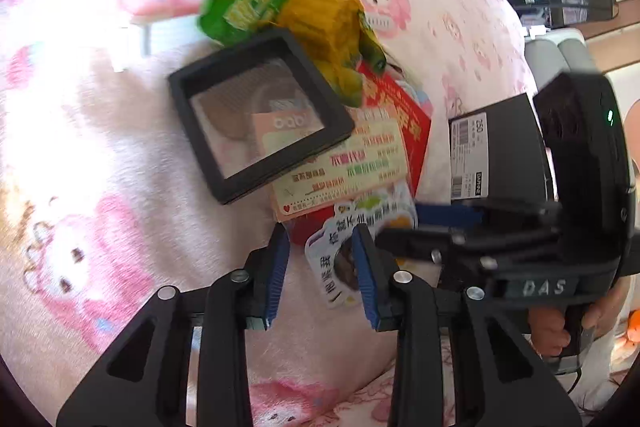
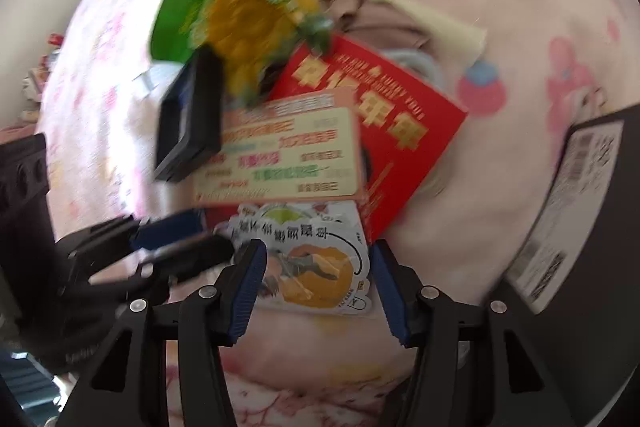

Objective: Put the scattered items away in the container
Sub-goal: 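Grasp the sticker sheet and coupon card with the right gripper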

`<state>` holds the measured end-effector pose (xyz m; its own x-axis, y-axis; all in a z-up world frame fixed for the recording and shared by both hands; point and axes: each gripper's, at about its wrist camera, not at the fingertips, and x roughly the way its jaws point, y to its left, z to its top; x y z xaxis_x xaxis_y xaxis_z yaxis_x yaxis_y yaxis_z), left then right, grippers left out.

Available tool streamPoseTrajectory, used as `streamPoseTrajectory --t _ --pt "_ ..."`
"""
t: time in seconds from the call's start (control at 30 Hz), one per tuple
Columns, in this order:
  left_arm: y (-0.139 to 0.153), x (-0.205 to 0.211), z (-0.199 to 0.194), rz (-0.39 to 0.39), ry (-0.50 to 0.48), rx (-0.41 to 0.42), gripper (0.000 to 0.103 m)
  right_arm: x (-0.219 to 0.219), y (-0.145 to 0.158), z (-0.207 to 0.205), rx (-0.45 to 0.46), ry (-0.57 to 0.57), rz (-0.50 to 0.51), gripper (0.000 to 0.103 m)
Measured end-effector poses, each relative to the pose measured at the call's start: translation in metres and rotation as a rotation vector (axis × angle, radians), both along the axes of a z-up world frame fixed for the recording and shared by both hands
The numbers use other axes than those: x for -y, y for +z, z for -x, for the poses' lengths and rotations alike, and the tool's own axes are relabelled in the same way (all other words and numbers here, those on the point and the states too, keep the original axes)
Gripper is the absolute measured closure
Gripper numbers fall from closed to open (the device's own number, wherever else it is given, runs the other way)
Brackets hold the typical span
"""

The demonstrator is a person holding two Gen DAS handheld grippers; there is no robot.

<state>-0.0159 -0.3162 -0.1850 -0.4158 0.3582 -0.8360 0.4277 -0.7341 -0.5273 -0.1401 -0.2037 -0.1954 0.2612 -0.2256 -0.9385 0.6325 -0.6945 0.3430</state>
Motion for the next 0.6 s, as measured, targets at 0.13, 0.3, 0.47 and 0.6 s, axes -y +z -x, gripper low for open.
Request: streamPoseTrajectory --t 0.13,0.3,0.47,0.6 --pt "0.003 0.005 -0.012 0.0 0.059 -0.006 0.075 -0.003 0.007 -0.012 0.054 0.008 0.074 0.054" --pt "0.014 -0.001 -0.012 0.018 0.066 -0.027 0.076 -0.01 0.011 -0.023 0.039 0.0 0.113 0.055" --pt "0.05 -0.01 -0.003 -0.001 0.07 -0.127 0.076 -0.026 0.055 -0.015 -0.031 -0.039 0.209 0.057" --pt "0.087 -0.027 -0.014 -0.03 0.05 -0.224 0.076 -0.071 0.095 0.0 0.003 -0.101 0.342 0.057"
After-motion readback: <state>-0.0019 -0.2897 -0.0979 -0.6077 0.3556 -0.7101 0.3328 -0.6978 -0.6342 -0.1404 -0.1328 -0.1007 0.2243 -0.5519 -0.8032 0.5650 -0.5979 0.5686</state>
